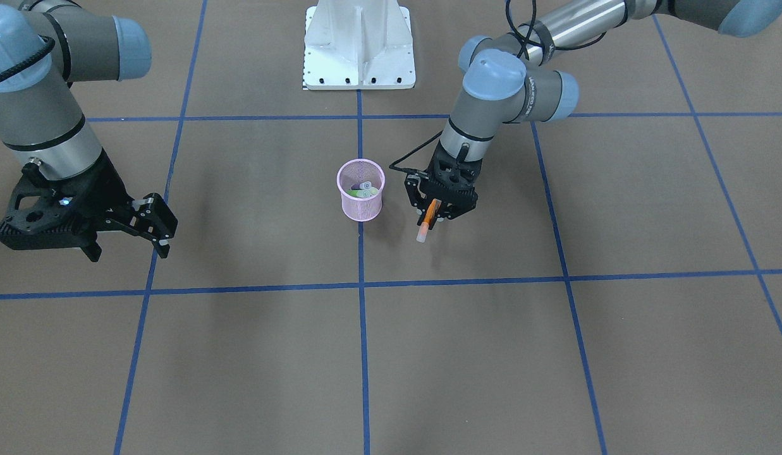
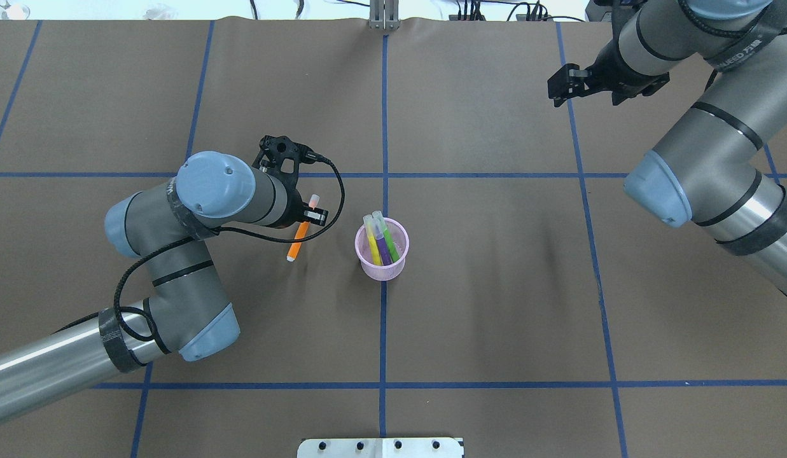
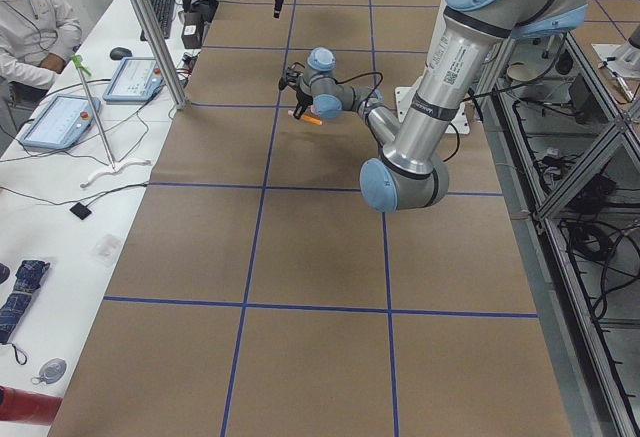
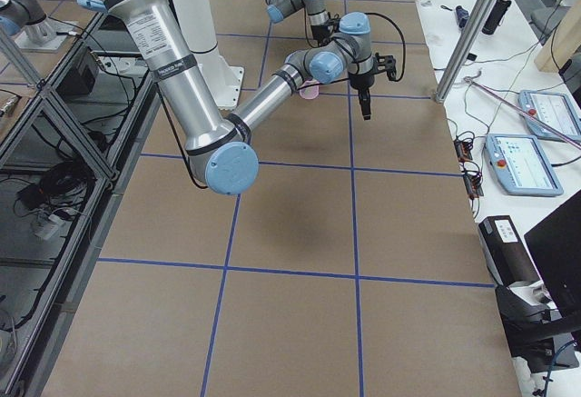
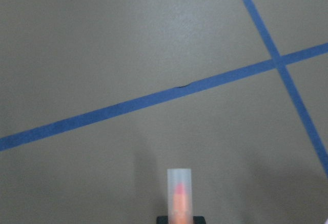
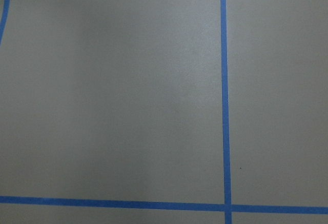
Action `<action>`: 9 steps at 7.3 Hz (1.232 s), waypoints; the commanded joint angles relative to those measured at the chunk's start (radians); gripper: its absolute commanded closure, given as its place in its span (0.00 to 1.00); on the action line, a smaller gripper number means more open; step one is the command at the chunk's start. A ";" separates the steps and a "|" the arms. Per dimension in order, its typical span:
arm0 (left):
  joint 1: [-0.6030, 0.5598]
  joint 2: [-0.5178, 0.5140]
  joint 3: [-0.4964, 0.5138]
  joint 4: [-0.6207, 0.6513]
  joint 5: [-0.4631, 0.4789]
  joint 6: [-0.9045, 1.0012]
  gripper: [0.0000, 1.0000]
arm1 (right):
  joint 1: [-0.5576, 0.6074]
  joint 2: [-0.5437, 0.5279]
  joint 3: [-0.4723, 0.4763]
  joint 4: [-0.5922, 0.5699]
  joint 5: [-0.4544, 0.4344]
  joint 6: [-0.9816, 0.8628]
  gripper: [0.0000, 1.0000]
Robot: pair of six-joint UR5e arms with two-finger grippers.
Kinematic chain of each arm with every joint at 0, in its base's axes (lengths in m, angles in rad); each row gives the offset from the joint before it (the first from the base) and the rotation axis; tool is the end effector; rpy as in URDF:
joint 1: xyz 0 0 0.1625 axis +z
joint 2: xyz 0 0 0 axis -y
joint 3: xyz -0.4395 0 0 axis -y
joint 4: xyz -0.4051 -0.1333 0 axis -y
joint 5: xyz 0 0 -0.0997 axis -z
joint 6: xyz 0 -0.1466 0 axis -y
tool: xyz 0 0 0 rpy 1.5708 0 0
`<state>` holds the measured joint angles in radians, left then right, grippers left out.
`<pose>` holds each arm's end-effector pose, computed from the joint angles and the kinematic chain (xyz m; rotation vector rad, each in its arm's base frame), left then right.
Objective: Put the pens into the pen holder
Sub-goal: 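Carry the orange marker with the left gripper over the pink cup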
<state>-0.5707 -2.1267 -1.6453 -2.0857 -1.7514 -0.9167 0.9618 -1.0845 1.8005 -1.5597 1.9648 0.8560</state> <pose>0.5579 -0.4853 0.2657 0.5258 1.0277 0.1773 -0.3232 -0.5981 0.3200 0.2816 -0.7593 0.0902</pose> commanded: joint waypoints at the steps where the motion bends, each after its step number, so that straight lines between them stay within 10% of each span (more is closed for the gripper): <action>1: 0.002 0.010 -0.074 -0.214 0.010 0.015 1.00 | 0.000 0.000 -0.001 0.001 -0.004 0.000 0.00; 5: 0.090 -0.045 0.060 -0.653 0.235 0.150 1.00 | 0.000 0.002 -0.003 0.003 -0.006 0.000 0.00; 9: 0.143 -0.041 0.104 -0.720 0.300 0.199 1.00 | 0.000 0.003 -0.004 0.003 -0.007 0.000 0.00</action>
<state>-0.4320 -2.1698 -1.5452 -2.8008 -1.4558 -0.7234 0.9618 -1.0820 1.7966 -1.5570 1.9582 0.8556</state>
